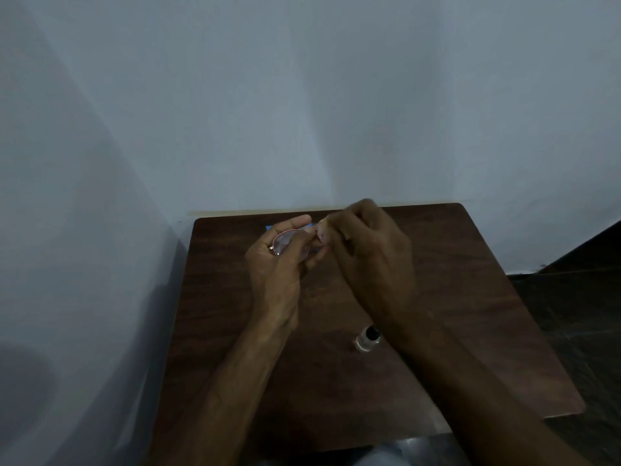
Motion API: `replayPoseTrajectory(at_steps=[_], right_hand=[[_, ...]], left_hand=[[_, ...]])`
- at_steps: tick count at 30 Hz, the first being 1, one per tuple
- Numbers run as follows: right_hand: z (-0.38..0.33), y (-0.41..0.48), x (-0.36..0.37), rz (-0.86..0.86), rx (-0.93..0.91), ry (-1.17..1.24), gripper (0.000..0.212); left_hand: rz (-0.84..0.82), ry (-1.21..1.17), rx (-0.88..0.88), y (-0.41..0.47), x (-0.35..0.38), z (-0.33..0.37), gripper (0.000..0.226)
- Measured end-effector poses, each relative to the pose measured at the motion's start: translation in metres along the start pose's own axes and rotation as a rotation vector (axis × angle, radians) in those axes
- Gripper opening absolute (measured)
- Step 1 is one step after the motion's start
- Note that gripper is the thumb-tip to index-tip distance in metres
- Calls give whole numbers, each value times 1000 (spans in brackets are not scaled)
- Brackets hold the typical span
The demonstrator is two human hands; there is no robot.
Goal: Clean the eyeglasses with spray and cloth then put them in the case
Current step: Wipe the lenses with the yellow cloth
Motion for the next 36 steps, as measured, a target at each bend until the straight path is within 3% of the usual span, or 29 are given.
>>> replayPoseTrajectory(at_steps=[3, 7, 12, 17, 22, 26, 31, 36], right_hand=[[-5, -19, 0, -57, -46, 19, 15], [17, 6, -7, 69, 74, 24, 6], [-4, -20, 1, -56, -50, 32, 8], [25, 5, -6, 77, 101, 34, 4], [11, -20, 1, -57, 8, 26, 7], [31, 0, -7, 60, 103, 40, 3], [8, -17, 1, -31, -6, 41, 6], [25, 7, -8, 88, 85, 59, 7]], left_hand=[[6, 14, 0, 0, 1, 2, 19], [7, -19, -25, -3, 3, -5, 17], [37, 25, -12, -1, 4, -4, 25], [13, -23, -41, -5, 8, -9, 23], [28, 1, -33, -3, 8, -9, 24], [22, -5, -25, -2, 8, -12, 24], [7, 20, -13, -2, 13, -9, 22], [4, 11, -9, -2, 11, -13, 21]])
Point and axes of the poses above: each hand's wrist, its own y-axis towards the middle knuckle, its own x-axis out of the palm, z = x × y, the point moved 3 cm from there along y, towards the middle knuckle, and after that the axes turned 1 degree about -y, right-handed, at the moved point
